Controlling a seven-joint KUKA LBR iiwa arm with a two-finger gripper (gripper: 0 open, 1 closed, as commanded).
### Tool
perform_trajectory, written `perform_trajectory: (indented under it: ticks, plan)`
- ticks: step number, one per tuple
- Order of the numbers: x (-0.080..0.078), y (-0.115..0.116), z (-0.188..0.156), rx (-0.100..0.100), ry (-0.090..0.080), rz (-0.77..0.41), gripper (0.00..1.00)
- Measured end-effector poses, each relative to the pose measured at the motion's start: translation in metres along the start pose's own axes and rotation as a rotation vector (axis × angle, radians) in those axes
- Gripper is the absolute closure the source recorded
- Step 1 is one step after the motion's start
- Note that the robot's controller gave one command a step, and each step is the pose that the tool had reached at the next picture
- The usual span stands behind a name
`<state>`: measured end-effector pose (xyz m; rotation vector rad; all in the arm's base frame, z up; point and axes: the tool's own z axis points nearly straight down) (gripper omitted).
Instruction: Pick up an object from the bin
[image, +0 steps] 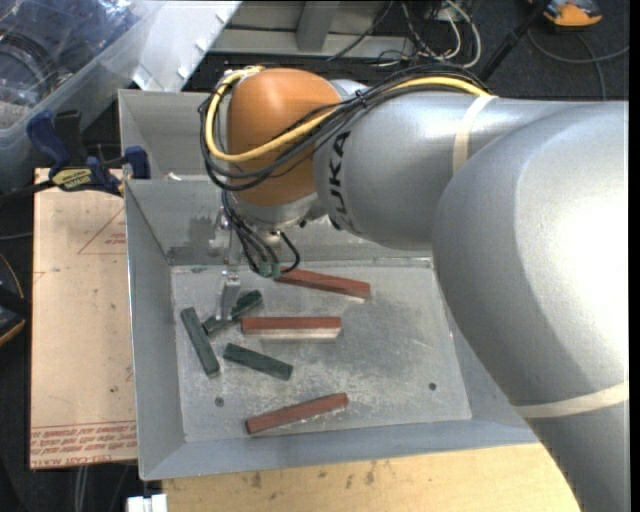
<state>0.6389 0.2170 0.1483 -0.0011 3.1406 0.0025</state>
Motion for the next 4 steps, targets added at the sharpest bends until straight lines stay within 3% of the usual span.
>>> perform_trajectory:
  ticks: [1,2,3,4]
  plan:
    - [0.027,-0.044,0.068,-0.002,-0.007,-0.14,1.0]
    - [0.027,-0.044,0.068,-0.002,-0.007,-0.14,1.0]
    - [0.018,-0.051,0.069,-0.009,-0.006,-0.158,1.0]
    - [0.023,-0.037,-0.086,-0.001,-0.006,-0.203,1.0]
